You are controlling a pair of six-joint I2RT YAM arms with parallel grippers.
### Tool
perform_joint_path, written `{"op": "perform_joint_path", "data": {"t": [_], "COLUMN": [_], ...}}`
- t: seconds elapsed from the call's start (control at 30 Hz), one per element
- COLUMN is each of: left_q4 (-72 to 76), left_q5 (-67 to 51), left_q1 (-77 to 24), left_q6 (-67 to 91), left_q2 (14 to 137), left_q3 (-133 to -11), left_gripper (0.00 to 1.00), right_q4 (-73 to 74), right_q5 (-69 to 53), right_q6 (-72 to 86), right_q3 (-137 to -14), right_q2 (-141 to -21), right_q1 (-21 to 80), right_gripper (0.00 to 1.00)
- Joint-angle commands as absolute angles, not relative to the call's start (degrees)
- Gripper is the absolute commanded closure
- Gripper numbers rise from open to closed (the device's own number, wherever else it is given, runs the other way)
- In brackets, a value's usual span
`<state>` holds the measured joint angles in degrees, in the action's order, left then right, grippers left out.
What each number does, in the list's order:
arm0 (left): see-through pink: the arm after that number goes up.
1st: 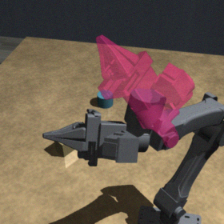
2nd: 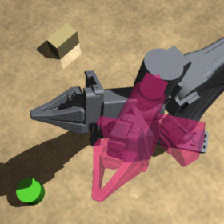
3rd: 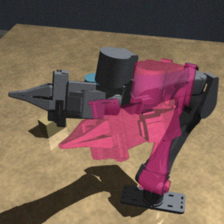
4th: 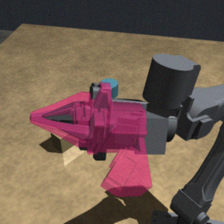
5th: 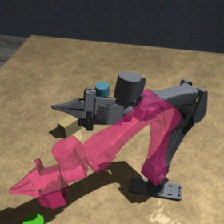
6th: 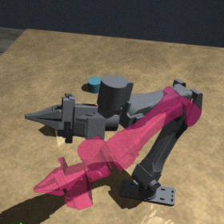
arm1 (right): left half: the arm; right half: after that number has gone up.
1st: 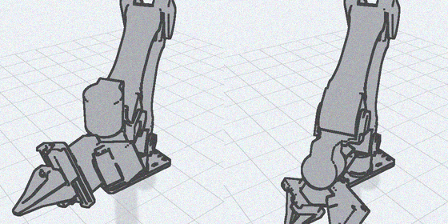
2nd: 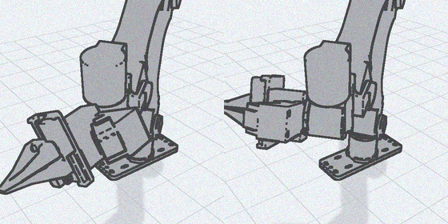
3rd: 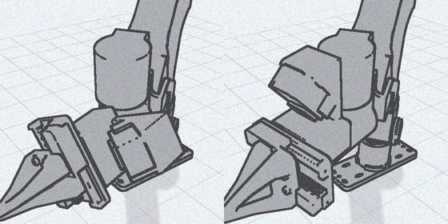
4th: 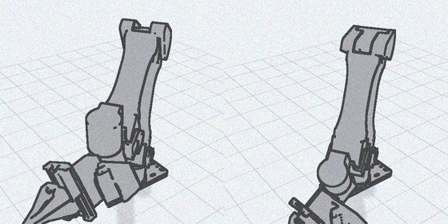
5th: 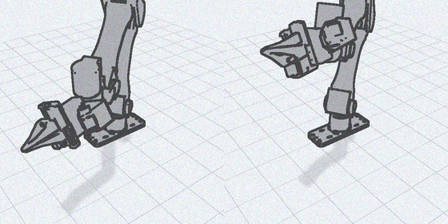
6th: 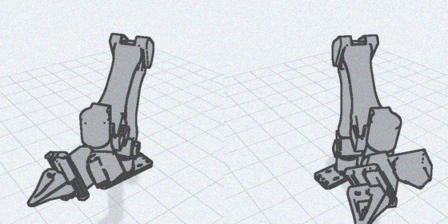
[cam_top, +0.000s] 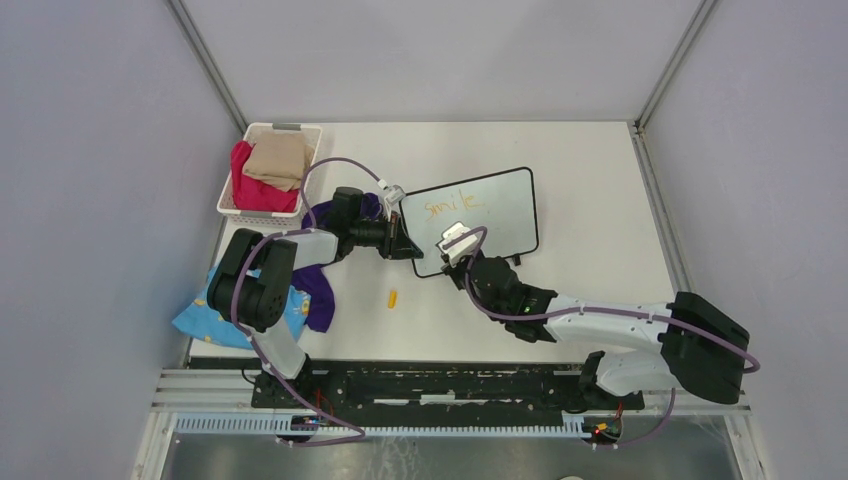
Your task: Write a sentence on the whiteboard
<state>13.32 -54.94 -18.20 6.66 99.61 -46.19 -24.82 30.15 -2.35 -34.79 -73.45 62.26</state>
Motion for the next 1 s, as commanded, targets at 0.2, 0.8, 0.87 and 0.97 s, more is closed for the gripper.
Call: {"op": "perform_joint_path", "data": {"t": [0.2,0.8,0.87,0.97], "left_q4": [9.2,8.1,8.1,8.1], "left_q5": [-49.9,-49.4,-49.3,-49.3], "left_q1": [-19.4,-19.9,-19.9,-20.0], "left_q6": [3.5,2.8,2.7,2.7], "left_q2": [100.8,100.9,100.9,100.8], "left_q3": [-46.9,-47.3,-47.3,-47.3], "left_gripper": [0.88,0.9,0.9,0.9], "right_q4": [-29.4,-28.6,-28.3,-28.0], "right_q5": [32.5,32.7,32.9,33.0], "right_q6": [-0.7,-0.4,-0.6,-0.8], "right_q3": [-37.2,-39.9,-40.2,-40.7], "right_q2": [-75.4,-79.2,-79.7,-80.5], "right_q1": [62.7,62.6,62.7,62.7], "right_gripper": [1.0,1.0,1.0,1.0]}}
